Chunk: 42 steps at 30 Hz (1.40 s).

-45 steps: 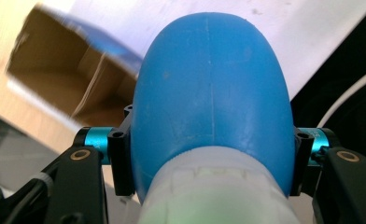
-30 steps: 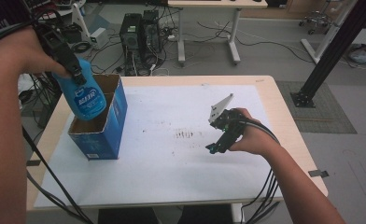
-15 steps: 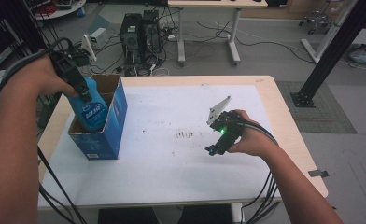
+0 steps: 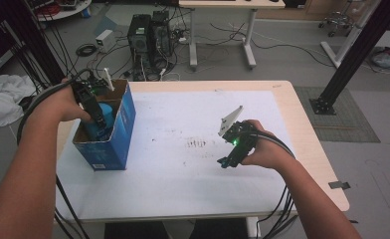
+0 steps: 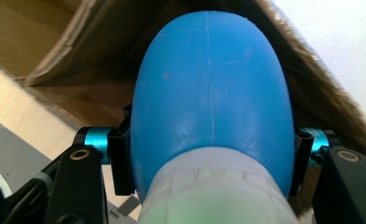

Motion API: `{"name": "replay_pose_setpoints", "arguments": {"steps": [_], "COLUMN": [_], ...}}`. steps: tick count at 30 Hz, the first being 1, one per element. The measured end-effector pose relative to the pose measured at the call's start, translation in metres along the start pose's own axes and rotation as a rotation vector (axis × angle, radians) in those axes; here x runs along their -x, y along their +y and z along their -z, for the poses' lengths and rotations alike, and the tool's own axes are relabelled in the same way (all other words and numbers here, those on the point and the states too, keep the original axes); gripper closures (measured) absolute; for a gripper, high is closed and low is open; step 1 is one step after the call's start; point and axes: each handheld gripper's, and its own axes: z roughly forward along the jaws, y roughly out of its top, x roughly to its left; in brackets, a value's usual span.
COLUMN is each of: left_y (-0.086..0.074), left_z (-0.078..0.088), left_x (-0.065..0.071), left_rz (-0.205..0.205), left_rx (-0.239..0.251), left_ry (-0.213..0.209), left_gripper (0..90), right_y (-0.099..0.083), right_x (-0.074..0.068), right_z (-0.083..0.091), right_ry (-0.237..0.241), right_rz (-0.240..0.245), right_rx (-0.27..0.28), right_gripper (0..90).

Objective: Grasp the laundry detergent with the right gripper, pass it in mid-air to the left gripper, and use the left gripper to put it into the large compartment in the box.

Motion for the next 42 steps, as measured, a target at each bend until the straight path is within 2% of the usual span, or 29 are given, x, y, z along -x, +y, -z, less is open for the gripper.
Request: {"name": "replay_pose_setpoints", "arguments": {"steps": [9,11,12,16,32,42], "left_y": [-0.002,-0.003,-0.003,-0.002,-0.001,-0.003], "left_z": [-0.024,-0.026,-0.026,-0.026,-0.024,-0.014], "left_x": [-0.001,-0.001,-0.001,0.001,0.002,0.004], "left_rz": [-0.023,-0.024,-0.024,-0.041,-0.044,-0.047], "left_rx": [0.012,0.033,0.047,0.032,0.029,0.037], "left_ry": [-0.017,-0.018,-0.017,-0.011,-0.013,-0.010], "left_gripper": [38.1,38.0,38.0,38.0,33.7,31.5], "right_y": [0.000,-0.001,-0.001,0.000,0.001,-0.002], "right_x": [0.000,0.000,0.000,0.001,0.001,0.001], "right_z": [-0.005,-0.006,-0.006,-0.007,-0.009,-0.009], "right_ry": [0.004,0.005,0.005,0.007,0.015,0.019], "right_rz": [-0.002,-0.003,-0.006,-0.005,-0.003,-0.005], "right_rx": [-0.003,-0.003,-0.005,-0.002,0.000,0.008], "right_gripper": [12.8,12.8,12.9,12.8,12.8,12.8]}}
